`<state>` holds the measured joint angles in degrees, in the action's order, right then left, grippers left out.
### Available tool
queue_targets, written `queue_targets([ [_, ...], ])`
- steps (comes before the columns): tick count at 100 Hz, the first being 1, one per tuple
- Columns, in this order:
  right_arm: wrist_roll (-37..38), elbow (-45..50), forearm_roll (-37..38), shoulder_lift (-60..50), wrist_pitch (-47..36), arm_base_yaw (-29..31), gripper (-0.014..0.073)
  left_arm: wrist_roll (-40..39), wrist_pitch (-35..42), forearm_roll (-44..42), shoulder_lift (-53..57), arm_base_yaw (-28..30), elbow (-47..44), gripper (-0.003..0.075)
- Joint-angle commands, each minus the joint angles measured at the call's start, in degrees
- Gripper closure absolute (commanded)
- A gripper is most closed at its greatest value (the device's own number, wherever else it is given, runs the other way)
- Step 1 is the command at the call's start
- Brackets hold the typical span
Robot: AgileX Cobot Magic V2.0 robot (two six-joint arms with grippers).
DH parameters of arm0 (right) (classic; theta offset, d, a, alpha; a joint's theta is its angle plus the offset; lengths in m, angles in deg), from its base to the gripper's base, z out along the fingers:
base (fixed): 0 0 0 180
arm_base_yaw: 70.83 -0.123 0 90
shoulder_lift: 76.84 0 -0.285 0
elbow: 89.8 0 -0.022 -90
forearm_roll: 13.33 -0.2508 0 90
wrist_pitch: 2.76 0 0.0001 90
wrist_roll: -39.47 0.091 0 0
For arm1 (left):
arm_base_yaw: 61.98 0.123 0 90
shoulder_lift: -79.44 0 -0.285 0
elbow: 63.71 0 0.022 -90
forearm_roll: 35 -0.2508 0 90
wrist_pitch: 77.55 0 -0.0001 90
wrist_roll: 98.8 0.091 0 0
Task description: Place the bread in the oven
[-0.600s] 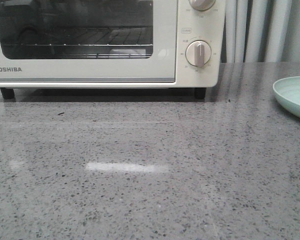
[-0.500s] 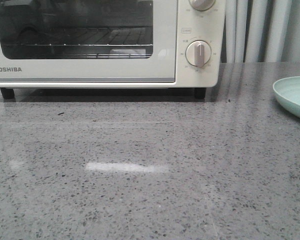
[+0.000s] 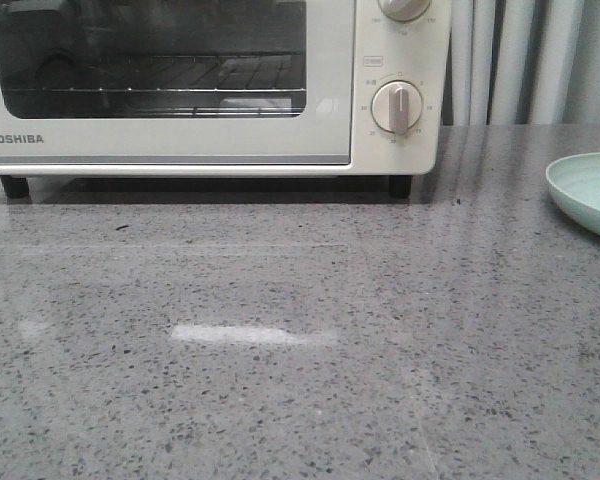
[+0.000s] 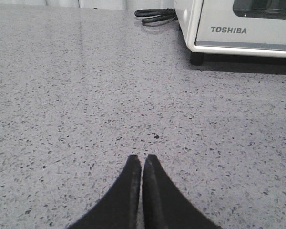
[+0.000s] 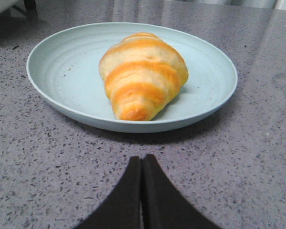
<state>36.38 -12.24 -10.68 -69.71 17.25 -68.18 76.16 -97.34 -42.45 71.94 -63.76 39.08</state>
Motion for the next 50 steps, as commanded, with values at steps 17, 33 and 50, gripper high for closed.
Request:
queue_targets([
  [17,-0.4,0.93,0.65,-1.05,-2.14,-0.11,0.0669,-0.06,2.98,-0.16,1.58,0.0,-1.34,0.0741],
  [33,-0.4,0.93,0.65,-1.05,-2.14,-0.11,0.0669,-0.06,3.11,-0.28,1.58,0.0,-1.34,0.0741],
  [50,-0.4,0.93,0.65,-1.05,-2.14,-0.11,0.0669,-0.06,5.4,-0.78,1.58,0.0,-1.34,0.0741],
])
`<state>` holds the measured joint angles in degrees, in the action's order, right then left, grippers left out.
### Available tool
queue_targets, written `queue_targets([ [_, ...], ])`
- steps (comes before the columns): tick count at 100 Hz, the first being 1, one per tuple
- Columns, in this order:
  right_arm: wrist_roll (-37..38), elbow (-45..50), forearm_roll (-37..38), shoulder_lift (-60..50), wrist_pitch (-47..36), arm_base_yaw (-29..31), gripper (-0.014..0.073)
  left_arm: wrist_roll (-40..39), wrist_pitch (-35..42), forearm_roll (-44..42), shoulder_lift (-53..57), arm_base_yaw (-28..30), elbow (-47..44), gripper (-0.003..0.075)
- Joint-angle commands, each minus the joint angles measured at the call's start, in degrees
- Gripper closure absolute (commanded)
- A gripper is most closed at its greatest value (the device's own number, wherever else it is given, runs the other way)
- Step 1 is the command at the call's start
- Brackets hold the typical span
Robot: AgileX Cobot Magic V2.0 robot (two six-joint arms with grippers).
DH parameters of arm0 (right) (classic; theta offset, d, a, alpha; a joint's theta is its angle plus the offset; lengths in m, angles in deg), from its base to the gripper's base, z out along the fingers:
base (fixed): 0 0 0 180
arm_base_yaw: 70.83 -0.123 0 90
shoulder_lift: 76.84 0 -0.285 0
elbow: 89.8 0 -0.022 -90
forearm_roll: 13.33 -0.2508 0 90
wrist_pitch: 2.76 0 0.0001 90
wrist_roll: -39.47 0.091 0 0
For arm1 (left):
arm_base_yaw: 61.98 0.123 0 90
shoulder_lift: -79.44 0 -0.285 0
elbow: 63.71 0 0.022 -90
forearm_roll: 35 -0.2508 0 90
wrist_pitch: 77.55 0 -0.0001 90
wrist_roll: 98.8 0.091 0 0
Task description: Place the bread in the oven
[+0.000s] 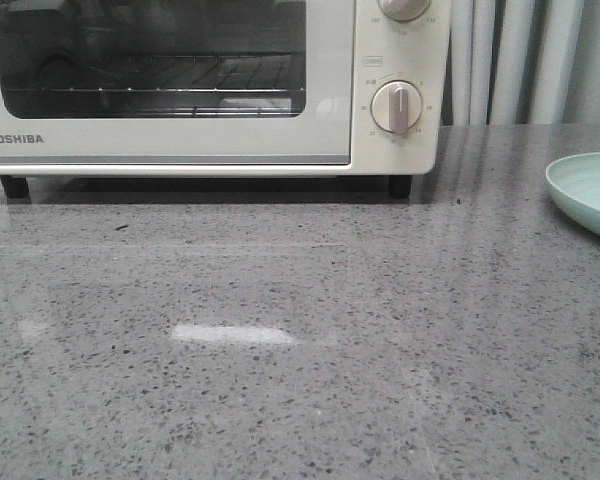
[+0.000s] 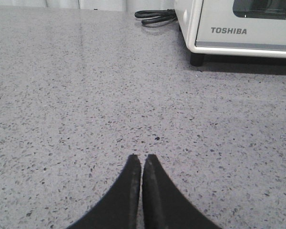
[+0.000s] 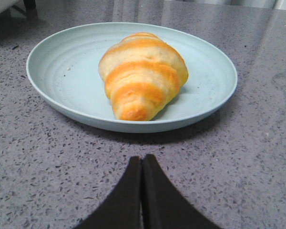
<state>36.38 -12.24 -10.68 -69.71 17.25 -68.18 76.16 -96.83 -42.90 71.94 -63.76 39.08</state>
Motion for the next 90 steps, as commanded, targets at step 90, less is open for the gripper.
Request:
queue_targets([
  [90,13.65,0.49,-5.82,-1.05,-62.44,-0.11,0.0669,-0.56,39.6,8.85,1.58,0.0,-1.34,0.0741],
])
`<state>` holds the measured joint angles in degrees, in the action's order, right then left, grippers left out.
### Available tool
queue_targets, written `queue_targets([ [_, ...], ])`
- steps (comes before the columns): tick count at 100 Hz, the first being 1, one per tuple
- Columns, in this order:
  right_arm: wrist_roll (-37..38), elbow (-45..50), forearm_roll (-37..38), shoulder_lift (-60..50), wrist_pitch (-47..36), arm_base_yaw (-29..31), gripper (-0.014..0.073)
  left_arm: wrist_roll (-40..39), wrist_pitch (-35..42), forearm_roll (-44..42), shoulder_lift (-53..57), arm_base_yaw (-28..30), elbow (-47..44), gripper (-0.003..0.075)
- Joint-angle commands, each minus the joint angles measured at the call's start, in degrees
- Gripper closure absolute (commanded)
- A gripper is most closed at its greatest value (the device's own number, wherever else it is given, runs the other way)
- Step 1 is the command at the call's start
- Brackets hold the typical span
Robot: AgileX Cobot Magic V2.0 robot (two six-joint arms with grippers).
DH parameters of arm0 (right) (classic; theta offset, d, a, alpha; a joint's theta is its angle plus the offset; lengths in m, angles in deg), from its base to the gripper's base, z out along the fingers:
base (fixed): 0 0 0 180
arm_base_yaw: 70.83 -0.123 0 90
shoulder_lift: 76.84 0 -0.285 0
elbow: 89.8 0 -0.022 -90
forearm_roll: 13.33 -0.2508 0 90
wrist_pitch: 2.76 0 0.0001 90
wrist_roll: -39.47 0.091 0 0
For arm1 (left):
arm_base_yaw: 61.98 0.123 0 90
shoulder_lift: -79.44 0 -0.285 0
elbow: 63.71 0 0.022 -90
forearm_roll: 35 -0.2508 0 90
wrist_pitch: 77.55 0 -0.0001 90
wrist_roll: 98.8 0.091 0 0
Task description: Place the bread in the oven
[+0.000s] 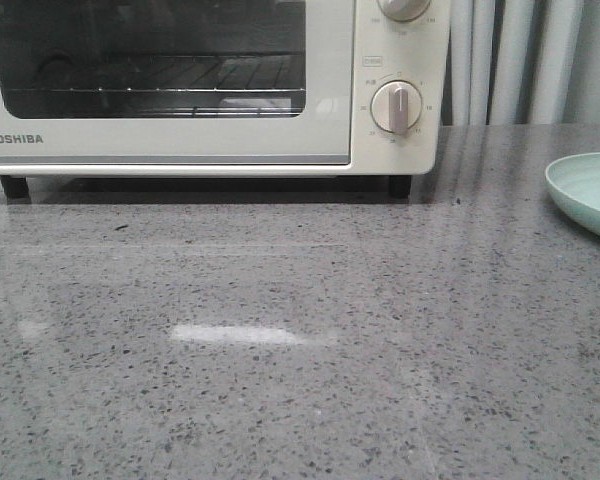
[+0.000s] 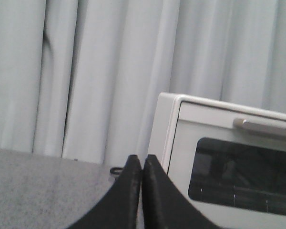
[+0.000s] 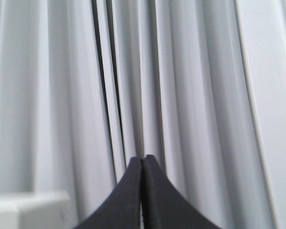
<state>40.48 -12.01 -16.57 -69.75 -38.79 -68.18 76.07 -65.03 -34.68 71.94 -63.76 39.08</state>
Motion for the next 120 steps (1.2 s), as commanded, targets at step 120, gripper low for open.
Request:
queue_targets([
  [120,34.43,-43.72,12.45,29.67,57.89,-2.12,0.0669,-6.67,-7.48,-4.38,-9.81,-0.75,23.41,0.0741],
])
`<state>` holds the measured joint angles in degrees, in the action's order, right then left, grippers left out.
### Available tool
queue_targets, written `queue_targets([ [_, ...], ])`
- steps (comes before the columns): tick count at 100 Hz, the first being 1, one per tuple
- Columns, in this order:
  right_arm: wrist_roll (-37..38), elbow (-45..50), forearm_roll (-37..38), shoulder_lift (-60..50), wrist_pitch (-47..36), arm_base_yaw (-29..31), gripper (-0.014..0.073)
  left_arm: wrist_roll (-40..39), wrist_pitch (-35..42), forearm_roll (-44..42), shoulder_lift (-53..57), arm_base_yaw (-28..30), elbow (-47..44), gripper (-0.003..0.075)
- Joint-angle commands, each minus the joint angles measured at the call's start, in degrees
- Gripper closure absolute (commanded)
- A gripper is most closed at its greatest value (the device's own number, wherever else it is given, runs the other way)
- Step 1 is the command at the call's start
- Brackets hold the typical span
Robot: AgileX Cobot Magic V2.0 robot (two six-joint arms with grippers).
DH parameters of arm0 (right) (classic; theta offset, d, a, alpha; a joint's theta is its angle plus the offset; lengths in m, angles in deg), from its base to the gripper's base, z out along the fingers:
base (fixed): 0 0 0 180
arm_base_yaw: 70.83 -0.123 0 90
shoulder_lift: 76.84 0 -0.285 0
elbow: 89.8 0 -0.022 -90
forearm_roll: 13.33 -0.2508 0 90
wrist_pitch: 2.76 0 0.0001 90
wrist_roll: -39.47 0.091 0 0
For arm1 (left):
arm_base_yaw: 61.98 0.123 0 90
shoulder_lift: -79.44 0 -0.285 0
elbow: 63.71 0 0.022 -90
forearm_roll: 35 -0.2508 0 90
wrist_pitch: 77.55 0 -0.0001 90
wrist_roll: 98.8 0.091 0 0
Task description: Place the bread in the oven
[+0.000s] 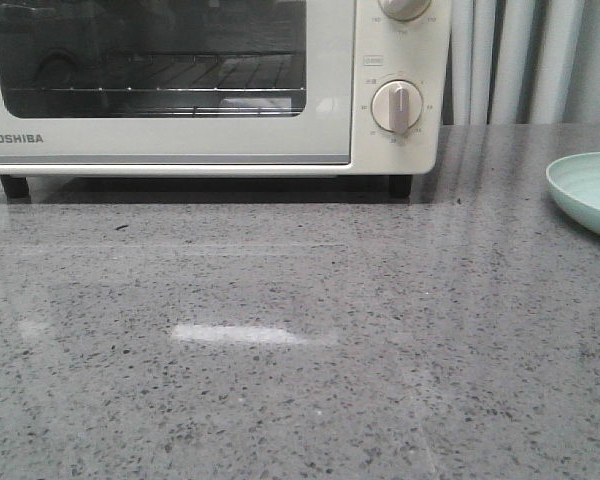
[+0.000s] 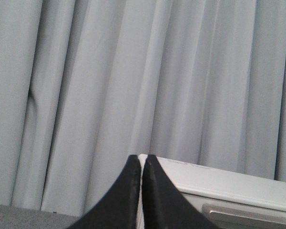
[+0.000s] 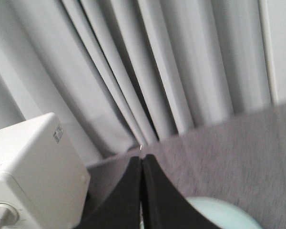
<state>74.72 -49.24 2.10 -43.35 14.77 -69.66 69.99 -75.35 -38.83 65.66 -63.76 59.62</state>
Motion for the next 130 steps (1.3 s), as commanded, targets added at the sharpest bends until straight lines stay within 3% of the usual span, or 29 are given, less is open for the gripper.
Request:
queue_targets([
  [1,0.2,-6.87,-7.32,3.71,5.1,-0.74,0.0669,-0.6,3.06,-0.22,-3.74,-0.89,2.99,0.0741],
  [7,0.2,-9.75,-10.88,5.38,6.7,-1.37,0.0669,-0.6,4.62,-0.25,-5.64,-1.96,3.71,0.0741],
  [21,-1.87,-14.92,-11.2,8.02,8.11,-2.73,0.0669,-0.6,9.55,-4.18,-9.98,-6.8,4.28,0.0741],
  [45,-12.34,-25.23,-11.2,13.15,20.55,-3.1,0.0669,-0.6,4.39,-10.42,-18.67,-19.84,10.47,0.0742],
  [73,-26.07,-28.91,-8.96,15.5,25.86,-3.1,0.0669,-0.6,0.62,-11.72,-32.18,-31.15,18.27,0.0742],
  [88,-26.85,-28.91,-3.63,15.5,27.97,-3.1,0.0669,-0.6,-6.27,-8.38,-38.97,-32.58,24.69,0.0742],
  [130,-26.85,-28.91,-3.49,15.5,27.98,-3.1,0.0669,-0.6,-24.61,-2.83,-55.99,-32.58,45.18,0.0742],
])
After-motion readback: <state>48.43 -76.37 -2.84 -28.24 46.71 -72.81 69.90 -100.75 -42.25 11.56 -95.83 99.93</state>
